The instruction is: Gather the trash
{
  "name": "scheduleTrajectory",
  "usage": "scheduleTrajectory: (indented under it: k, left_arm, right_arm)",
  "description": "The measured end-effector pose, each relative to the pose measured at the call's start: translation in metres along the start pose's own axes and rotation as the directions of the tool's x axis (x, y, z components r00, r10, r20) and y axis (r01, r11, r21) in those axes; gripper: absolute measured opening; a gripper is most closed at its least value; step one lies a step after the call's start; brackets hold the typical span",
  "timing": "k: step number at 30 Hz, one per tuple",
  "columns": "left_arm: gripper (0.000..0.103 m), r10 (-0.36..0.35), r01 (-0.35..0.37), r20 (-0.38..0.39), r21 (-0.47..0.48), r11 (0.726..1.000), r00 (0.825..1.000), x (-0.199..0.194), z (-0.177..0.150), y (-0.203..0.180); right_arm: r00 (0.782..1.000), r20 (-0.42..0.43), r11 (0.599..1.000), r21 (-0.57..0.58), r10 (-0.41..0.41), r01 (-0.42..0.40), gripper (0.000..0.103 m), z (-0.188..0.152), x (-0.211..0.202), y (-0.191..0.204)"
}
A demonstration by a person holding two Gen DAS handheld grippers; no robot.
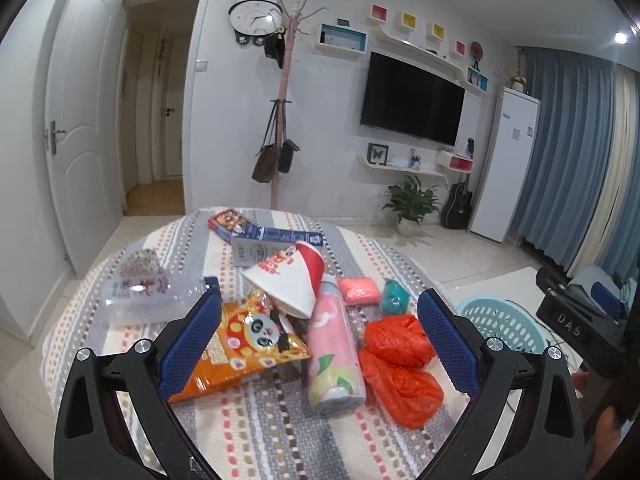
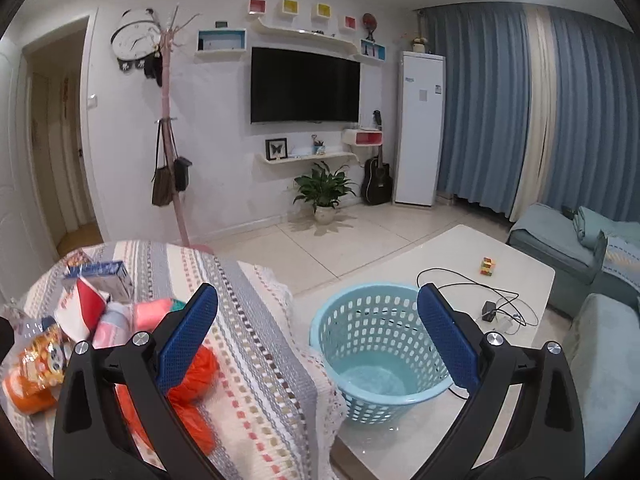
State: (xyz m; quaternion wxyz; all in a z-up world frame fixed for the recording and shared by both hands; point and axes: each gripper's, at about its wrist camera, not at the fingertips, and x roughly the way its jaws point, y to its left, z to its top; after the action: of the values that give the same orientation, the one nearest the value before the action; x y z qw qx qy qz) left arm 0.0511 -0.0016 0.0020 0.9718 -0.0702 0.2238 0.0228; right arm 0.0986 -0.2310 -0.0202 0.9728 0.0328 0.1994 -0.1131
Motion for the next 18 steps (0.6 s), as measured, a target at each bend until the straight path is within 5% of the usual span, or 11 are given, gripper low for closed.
scheduleTrajectory:
  k: [18]
  left_arm:
    - [0.095, -0.053, 0.053, 0.008, 0.019, 0.998, 0.999, -0.022, -0.011, -0.014]
  right_arm:
    - [0.999, 0.010, 0.999, 0.021, -0.049, 0.049, 0.095, -0.021, -0.041, -0.028]
